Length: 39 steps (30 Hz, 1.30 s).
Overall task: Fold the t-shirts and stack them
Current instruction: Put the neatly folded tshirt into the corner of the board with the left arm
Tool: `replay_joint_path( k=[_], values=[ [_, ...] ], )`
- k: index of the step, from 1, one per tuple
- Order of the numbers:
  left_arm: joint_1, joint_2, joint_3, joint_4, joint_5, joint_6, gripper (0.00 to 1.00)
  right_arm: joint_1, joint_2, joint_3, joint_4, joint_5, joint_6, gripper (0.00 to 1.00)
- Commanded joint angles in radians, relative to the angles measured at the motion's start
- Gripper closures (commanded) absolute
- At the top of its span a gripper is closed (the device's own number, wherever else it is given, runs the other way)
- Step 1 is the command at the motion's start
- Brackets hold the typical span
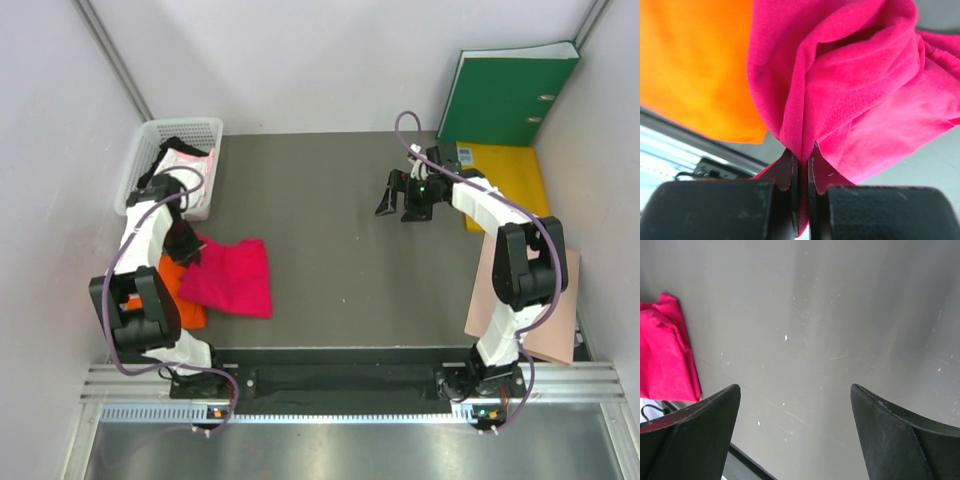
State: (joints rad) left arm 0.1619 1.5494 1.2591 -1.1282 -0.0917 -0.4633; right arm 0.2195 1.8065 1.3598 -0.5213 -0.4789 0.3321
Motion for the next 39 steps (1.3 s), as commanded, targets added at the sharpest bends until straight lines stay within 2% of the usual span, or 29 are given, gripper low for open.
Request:
replay_joint_path(
  k=[1, 8, 19, 25, 26, 30, 32, 36, 39],
  values=[
    [0.102, -0.066, -0.036, -0.045, -0.048, 0.064, 1.00, -0.003, 0.017, 0.044, 0.000, -0.036, -0.015, 0.09],
    [0.238, -0.087, -0.043, -0.015, -0.033, 0.130, 1.00, -0.005, 0.024, 0.033, 0.001, -0.046, -0.011, 0.10],
    [0.405, -0.124, 0.051, 0.025, -0.005, 0.124, 1.00, 0.003, 0.031, 0.027, 0.001, -0.049, -0.010, 0.10],
    [0.433, -0.138, 0.077, 0.016, 0.047, 0.115, 1.00, 0.007, 0.047, 0.033, 0.000, -0.050, -0.010, 0.10],
    [0.432, -0.152, 0.053, 0.031, 0.064, 0.117, 1.00, 0.009, 0.051, 0.036, -0.005, -0.053, -0.011, 0.10],
    [0.433, -0.241, -0.044, 0.116, 0.333, 0.114, 1.00, 0.014, 0.060, 0.047, -0.005, -0.053, -0.010, 0.10],
    [0.433, -0.271, -0.061, 0.136, 0.343, 0.088, 1.00, 0.018, 0.076, 0.056, -0.017, -0.056, -0.013, 0.10],
    [0.433, -0.281, -0.029, 0.148, 0.363, 0.127, 1.00, 0.026, 0.088, 0.061, -0.019, -0.059, -0.013, 0.10],
    [0.432, -0.295, -0.026, 0.177, 0.435, 0.137, 1.00, 0.037, 0.100, 0.061, -0.020, -0.063, -0.015, 0.10]
  ],
)
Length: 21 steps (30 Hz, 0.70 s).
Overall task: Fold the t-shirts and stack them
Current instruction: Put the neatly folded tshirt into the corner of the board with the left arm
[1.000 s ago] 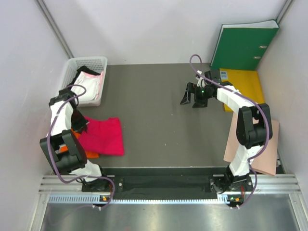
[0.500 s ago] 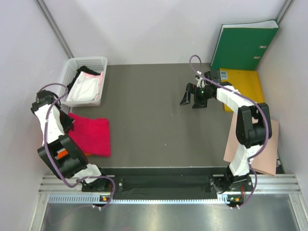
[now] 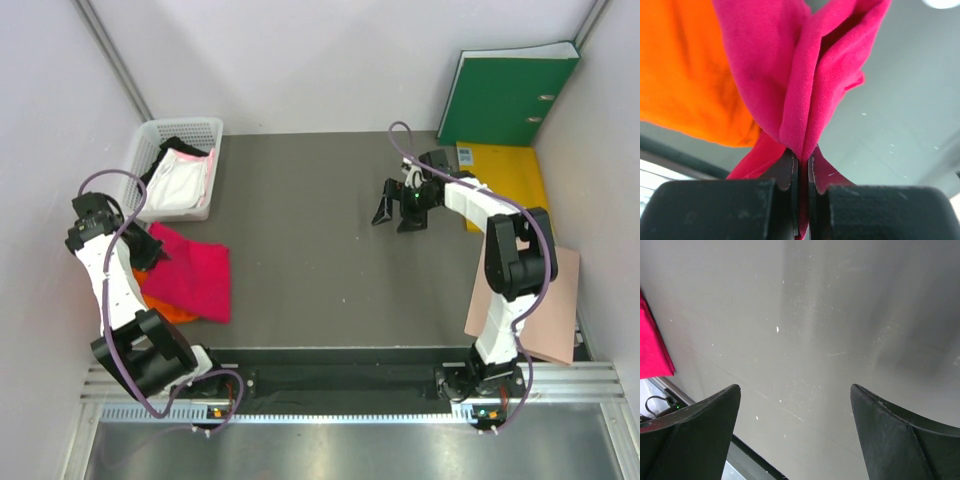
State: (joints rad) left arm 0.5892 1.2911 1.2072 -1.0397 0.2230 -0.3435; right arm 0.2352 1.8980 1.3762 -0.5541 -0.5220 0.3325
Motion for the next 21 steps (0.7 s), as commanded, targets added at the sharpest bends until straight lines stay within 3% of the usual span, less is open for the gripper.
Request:
replay_joint_path(
  k=[1, 10, 16, 21],
  values=[
    [0.004, -0.039, 0.019, 0.113, 0.156, 0.011, 1.00, 0.024, 0.012, 0.044, 0.014, -0.021, -0.013, 0.10],
    [0.004, -0.065, 0.038, 0.098, 0.000, 0.003, 1.00, 0.041, 0.015, 0.040, 0.006, -0.022, -0.021, 0.10],
    [0.011, -0.102, 0.005, 0.066, -0.347, -0.038, 1.00, 0.044, 0.026, 0.043, -0.004, -0.030, -0.023, 0.10],
    [0.041, -0.095, -0.044, 0.108, -0.421, -0.063, 1.00, 0.053, 0.035, 0.047, -0.010, -0.036, -0.024, 0.10]
  ],
)
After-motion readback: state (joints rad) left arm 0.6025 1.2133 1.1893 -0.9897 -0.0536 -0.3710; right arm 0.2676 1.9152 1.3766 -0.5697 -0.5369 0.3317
